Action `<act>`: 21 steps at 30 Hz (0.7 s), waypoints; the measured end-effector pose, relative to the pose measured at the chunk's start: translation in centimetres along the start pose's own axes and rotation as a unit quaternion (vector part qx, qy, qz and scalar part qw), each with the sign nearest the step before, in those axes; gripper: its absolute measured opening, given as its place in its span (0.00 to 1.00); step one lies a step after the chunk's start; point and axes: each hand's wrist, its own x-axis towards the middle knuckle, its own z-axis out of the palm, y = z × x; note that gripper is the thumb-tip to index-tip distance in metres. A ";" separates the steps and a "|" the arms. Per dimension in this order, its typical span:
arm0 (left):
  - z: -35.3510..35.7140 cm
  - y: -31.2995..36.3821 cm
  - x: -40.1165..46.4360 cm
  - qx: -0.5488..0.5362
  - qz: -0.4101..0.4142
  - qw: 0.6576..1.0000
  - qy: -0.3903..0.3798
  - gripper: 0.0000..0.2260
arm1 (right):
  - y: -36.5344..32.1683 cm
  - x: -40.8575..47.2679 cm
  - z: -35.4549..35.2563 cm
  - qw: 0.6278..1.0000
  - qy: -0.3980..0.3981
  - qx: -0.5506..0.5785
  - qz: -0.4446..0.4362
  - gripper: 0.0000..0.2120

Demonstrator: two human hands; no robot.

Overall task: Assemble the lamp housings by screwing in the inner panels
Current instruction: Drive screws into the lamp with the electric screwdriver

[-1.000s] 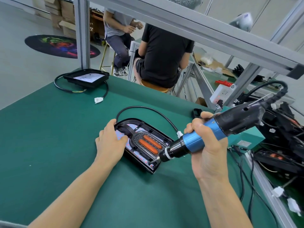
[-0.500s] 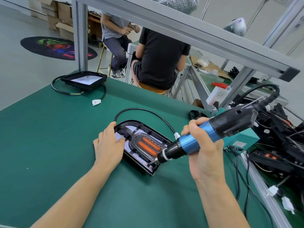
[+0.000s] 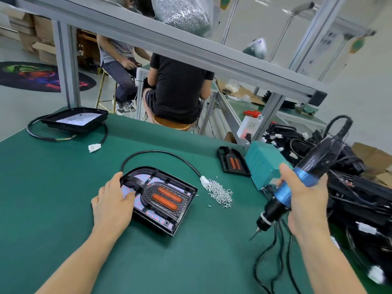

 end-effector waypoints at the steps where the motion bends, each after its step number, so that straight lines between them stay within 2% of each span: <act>1: 0.0 -0.1 0.0 0.003 0.001 1.000 0.000 0.22 | 0.6 0.7 -1.0 0.999 -0.001 -0.041 0.023 0.19; 4: 0.1 -0.2 0.2 0.018 0.008 1.000 -0.002 0.22 | 2.7 2.2 -3.8 0.980 -0.022 -0.158 0.117 0.27; 7: 0.2 -0.2 0.2 0.021 0.006 1.000 -0.002 0.22 | 4.7 3.3 -5.3 0.949 -0.043 -0.229 0.212 0.29; 11: 0.1 -0.3 0.3 0.030 0.010 0.999 -0.004 0.22 | 6.5 4.2 -5.0 0.902 -0.089 -0.312 0.285 0.30; 15: 0.1 -0.3 0.3 0.038 0.010 0.999 -0.006 0.21 | 7.8 4.5 -4.1 0.840 -0.126 -0.443 0.288 0.34; 18: 0.1 -0.3 0.3 0.037 0.012 0.999 -0.007 0.21 | 8.1 4.4 -3.2 0.764 -0.167 -0.571 0.249 0.38; 21: 0.1 -0.4 0.2 0.033 0.012 0.999 -0.005 0.21 | 8.4 4.4 -2.5 0.714 -0.197 -0.639 0.209 0.37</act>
